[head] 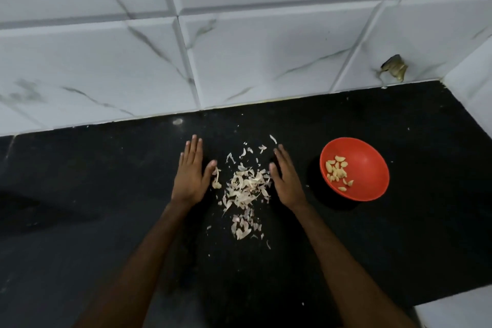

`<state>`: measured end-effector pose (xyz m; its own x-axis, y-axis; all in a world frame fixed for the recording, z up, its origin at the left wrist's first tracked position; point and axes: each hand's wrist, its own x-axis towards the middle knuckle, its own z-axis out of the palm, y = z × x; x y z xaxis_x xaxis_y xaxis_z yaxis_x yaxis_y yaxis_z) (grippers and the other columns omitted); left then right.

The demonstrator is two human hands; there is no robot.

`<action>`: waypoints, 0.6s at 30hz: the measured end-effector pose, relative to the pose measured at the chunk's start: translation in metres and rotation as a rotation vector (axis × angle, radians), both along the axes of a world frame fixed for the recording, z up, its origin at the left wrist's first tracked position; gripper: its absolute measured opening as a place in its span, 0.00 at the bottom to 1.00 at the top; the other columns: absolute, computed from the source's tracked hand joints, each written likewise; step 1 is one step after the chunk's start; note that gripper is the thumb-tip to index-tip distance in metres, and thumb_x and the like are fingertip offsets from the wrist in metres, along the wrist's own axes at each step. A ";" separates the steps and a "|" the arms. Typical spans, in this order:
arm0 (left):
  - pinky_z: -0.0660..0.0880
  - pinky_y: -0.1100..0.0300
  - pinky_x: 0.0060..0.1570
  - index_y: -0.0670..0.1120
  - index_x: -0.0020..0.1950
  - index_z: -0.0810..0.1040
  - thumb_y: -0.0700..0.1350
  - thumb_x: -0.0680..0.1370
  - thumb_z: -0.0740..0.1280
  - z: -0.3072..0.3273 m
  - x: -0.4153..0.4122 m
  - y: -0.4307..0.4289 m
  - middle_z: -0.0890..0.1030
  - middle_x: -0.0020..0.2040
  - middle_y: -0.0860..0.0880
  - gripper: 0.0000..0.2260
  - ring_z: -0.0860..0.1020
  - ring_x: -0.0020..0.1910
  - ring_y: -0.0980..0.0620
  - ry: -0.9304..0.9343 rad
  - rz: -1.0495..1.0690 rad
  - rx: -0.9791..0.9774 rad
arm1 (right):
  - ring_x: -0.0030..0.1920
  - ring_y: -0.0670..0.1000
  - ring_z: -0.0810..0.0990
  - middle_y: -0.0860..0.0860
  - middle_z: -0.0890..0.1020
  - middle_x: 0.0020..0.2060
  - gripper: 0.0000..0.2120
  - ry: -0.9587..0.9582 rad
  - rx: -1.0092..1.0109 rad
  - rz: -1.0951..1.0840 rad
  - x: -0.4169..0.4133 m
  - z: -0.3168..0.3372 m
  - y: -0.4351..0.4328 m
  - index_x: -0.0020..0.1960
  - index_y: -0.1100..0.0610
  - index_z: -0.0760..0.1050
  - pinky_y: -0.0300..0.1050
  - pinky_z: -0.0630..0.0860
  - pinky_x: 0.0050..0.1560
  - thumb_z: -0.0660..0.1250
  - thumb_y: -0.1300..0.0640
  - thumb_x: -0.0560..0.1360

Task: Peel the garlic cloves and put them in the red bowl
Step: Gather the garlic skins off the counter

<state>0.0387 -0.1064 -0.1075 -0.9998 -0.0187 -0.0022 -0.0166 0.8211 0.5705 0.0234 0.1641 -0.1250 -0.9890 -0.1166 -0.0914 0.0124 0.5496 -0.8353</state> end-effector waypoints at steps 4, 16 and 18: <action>0.42 0.49 0.80 0.44 0.83 0.44 0.72 0.75 0.37 -0.017 -0.051 -0.012 0.40 0.82 0.50 0.44 0.37 0.80 0.54 -0.131 -0.127 -0.122 | 0.82 0.48 0.42 0.49 0.44 0.82 0.30 -0.112 0.155 0.063 -0.064 -0.003 -0.008 0.83 0.55 0.45 0.47 0.38 0.79 0.52 0.48 0.86; 0.47 0.51 0.81 0.48 0.83 0.44 0.64 0.84 0.43 -0.032 0.051 0.034 0.47 0.83 0.53 0.32 0.44 0.82 0.57 -0.054 -0.476 0.009 | 0.80 0.37 0.50 0.41 0.56 0.81 0.31 -0.015 0.146 0.608 0.010 0.000 -0.013 0.83 0.49 0.49 0.45 0.43 0.81 0.45 0.37 0.84; 0.52 0.52 0.80 0.52 0.83 0.49 0.60 0.85 0.49 -0.020 0.077 0.032 0.53 0.83 0.57 0.29 0.51 0.81 0.57 -0.087 -0.382 0.273 | 0.79 0.39 0.56 0.40 0.61 0.79 0.32 -0.105 -0.110 0.404 0.039 0.004 0.001 0.82 0.49 0.54 0.41 0.49 0.80 0.47 0.35 0.83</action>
